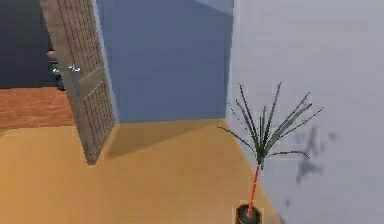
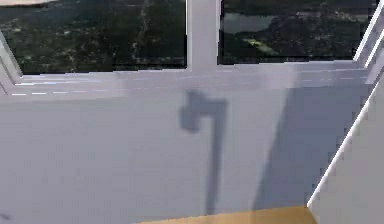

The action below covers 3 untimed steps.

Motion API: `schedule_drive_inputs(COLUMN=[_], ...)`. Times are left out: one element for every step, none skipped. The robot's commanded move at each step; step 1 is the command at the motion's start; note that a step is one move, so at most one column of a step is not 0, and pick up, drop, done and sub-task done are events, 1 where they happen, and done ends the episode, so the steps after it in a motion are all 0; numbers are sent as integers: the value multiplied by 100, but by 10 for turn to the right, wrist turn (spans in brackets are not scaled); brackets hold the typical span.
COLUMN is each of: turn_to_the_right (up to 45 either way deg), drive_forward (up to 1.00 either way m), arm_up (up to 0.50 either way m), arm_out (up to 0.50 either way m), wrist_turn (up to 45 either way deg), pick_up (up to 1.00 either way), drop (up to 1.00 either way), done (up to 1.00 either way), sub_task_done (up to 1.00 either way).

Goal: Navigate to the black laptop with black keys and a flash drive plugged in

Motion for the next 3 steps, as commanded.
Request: schedule_drive_inputs(turn_to_the_right=[-450,-150,0], drive_forward=[0,0,70], arm_up=[0,0,0], arm_out=[0,0,0], wrist_turn=[0,0,0], pick_up=[0,0,0], drop=[0,0,0], done=[0,0,0], sub_task_done=[0,0,0])
